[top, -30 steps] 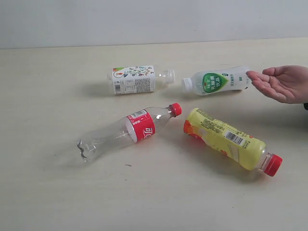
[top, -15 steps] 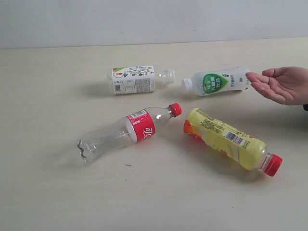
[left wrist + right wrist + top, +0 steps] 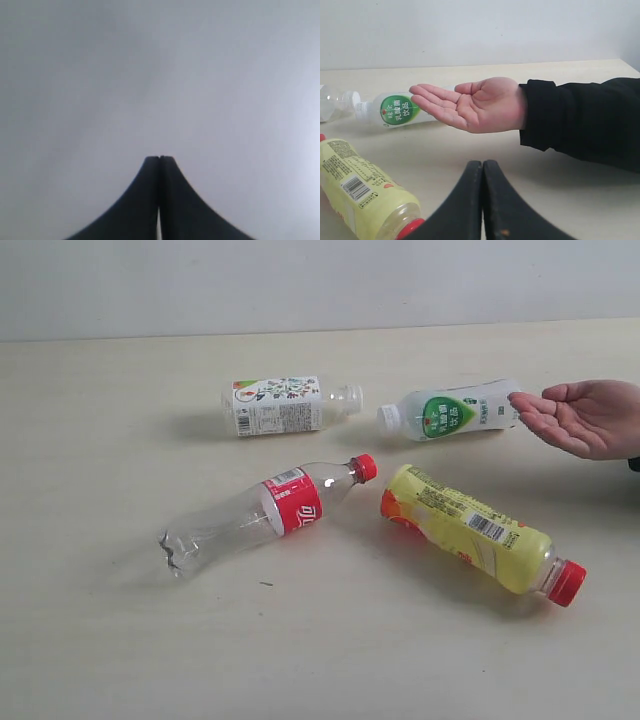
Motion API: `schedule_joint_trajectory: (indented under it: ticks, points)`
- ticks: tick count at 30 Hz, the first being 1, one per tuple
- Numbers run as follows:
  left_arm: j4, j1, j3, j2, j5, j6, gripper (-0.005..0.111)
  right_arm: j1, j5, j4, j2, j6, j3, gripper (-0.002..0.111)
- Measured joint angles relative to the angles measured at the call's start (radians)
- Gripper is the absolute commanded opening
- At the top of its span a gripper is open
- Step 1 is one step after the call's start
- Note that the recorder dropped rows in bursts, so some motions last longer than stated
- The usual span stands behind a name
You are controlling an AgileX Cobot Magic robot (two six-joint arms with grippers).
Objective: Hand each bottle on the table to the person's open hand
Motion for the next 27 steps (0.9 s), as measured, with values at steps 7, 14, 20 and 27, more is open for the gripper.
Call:
schedule_joint_trajectory:
  ticks: [7, 14, 20, 27]
  points:
    - [0.036, 0.0, -0.425, 0.372, 0.31, 0.096, 0.0, 0.0, 0.0, 0.0, 0.0, 0.0, 0.0, 0.0]
    - [-0.022, 0.0, -0.82, 0.941, 0.94, 0.382, 0.0, 0.0, 0.0, 0.0, 0.0, 0.0, 0.0, 0.0]
    - [-0.252, 0.0, -1.049, 1.295, 1.328, 0.78, 0.0, 0.0, 0.0, 0.0, 0.0, 0.0, 0.0, 0.0]
    - [-0.321, -0.072, -1.177, 1.486, 1.534, 1.037, 0.0, 0.0, 0.0, 0.0, 0.0, 0.0, 0.0, 0.0]
